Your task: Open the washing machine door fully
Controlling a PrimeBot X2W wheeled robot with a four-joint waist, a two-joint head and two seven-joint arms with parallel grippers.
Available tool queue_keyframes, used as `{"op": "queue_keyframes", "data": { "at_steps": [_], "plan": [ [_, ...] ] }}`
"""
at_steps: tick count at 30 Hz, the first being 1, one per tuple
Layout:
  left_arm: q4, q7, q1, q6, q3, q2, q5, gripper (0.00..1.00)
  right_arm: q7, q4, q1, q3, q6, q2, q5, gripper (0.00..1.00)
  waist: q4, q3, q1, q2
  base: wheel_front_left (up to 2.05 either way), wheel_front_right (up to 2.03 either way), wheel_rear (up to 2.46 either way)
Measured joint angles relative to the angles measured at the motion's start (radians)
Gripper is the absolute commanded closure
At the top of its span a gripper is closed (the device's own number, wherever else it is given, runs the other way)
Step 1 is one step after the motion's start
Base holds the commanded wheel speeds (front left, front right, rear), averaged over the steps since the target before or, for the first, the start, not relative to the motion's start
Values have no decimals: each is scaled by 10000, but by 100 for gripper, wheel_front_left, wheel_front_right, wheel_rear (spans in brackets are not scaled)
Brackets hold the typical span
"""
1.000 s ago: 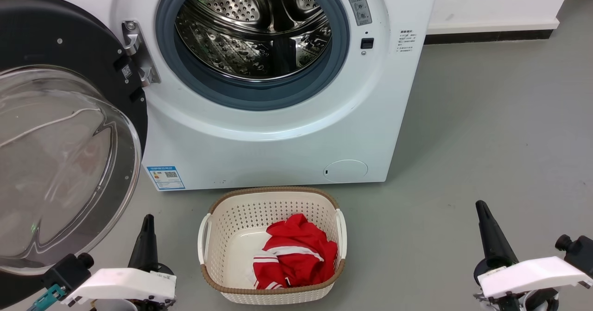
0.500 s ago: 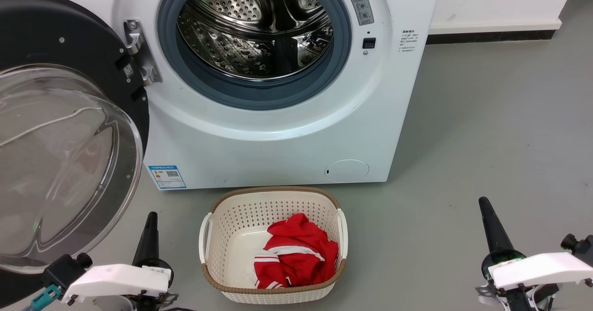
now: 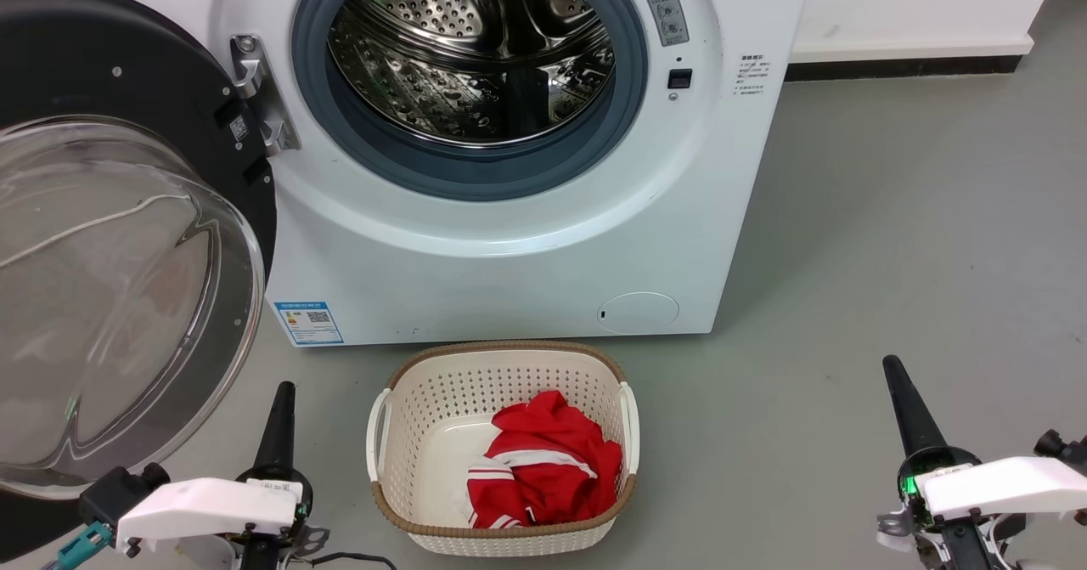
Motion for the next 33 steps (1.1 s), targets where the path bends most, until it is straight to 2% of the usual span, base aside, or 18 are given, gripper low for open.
{"op": "queue_keyframes", "data": {
  "at_steps": [33],
  "plan": [
    [203, 723, -279, -155, 52, -36, -2957, 100, 560, 397, -370, -337, 0, 10, 2867, 100, 96, 20, 0, 0, 0, 0, 0]
  ]
}}
